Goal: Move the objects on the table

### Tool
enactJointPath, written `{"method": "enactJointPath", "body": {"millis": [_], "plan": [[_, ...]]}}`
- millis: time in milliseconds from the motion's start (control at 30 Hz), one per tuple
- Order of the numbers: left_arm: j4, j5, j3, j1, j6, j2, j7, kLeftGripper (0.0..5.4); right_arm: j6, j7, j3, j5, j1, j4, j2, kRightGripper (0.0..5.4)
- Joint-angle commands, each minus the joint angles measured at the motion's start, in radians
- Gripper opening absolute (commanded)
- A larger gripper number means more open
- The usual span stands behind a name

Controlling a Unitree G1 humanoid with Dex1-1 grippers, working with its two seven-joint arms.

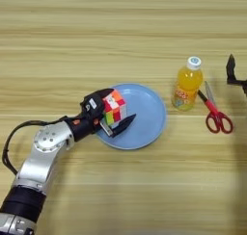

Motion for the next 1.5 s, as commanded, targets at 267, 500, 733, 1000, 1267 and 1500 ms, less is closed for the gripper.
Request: {"method": "enactJointPath", "body": {"millis": [267,500,733,1000,1267,1500], "plan": [[0.064,0.009,0.016,-0.027,-0.013,-0.011,0.024,5.40,0.008,0.011,0.009,0.008,-0.016,0.001,0.012,5.39],[0.075,0.002,0.027,-0.040,-0.026,-0.020,0.026,5.40,0.011,0.017,0.013,0.010,-0.015,0.002,0.014,5.39],[0.068,-0.004,0.042,-0.046,-0.027,-0.026,0.033,5.40,0.014,0.023,0.012,0.010,-0.017,0.004,0.015,5.39],[0.044,-0.010,0.083,-0.052,-0.028,-0.019,0.057,5.40,0.017,0.023,0.017,0.008,-0.017,0.002,0.018,5.39],[0.044,0.002,0.092,-0.052,-0.031,-0.013,0.063,5.40,0.016,0.025,0.020,0.009,-0.017,-0.001,0.021,5.39],[0.053,0.004,0.085,-0.051,-0.030,-0.019,0.057,5.40,0.019,0.027,0.018,0.015,-0.018,-0.001,0.024,5.39]]}}
